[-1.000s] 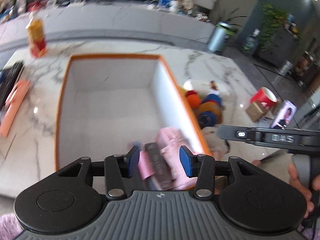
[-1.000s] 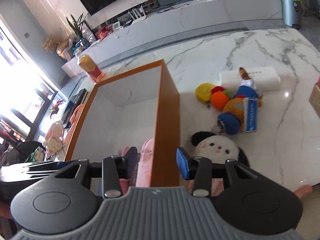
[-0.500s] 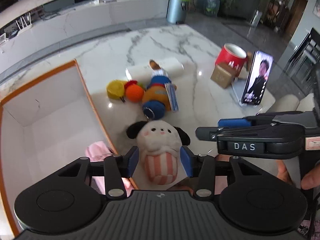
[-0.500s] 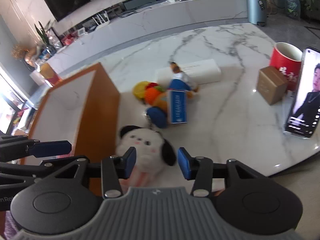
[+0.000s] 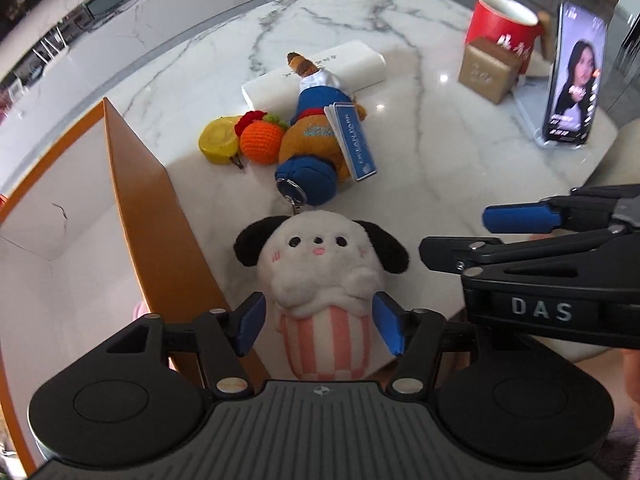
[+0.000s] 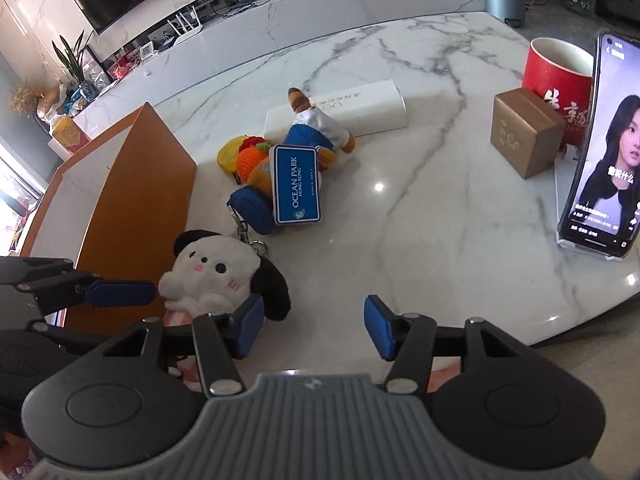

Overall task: Organize objects
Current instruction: 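Grasp the white dog plush with the left gripper, then grasp the duck plush with the right gripper while the left holds the dog plush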

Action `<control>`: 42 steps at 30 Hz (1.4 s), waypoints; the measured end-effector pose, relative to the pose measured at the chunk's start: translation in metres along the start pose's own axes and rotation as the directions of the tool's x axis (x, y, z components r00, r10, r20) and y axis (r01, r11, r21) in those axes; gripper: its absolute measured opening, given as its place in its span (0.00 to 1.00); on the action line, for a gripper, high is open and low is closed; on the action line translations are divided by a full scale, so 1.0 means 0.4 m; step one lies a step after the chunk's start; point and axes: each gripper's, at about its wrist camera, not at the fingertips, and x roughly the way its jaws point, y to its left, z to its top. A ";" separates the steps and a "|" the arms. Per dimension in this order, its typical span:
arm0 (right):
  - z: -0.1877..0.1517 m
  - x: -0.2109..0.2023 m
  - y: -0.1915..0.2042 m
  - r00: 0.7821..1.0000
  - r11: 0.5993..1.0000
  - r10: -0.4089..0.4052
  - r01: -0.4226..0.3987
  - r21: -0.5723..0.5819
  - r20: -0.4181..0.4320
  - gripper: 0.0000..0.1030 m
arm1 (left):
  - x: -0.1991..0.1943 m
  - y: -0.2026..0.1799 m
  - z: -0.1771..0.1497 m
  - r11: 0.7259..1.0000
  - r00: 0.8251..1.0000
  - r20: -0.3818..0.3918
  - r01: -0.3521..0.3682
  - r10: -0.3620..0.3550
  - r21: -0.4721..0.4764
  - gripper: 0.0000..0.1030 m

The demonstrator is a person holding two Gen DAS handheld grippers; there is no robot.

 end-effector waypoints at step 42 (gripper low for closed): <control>0.119 -0.001 0.013 0.990 0.990 0.125 -0.129 0.058 0.067 0.44 | -0.112 0.134 0.078 0.984 0.952 0.302 0.089 -0.038 -0.155 0.60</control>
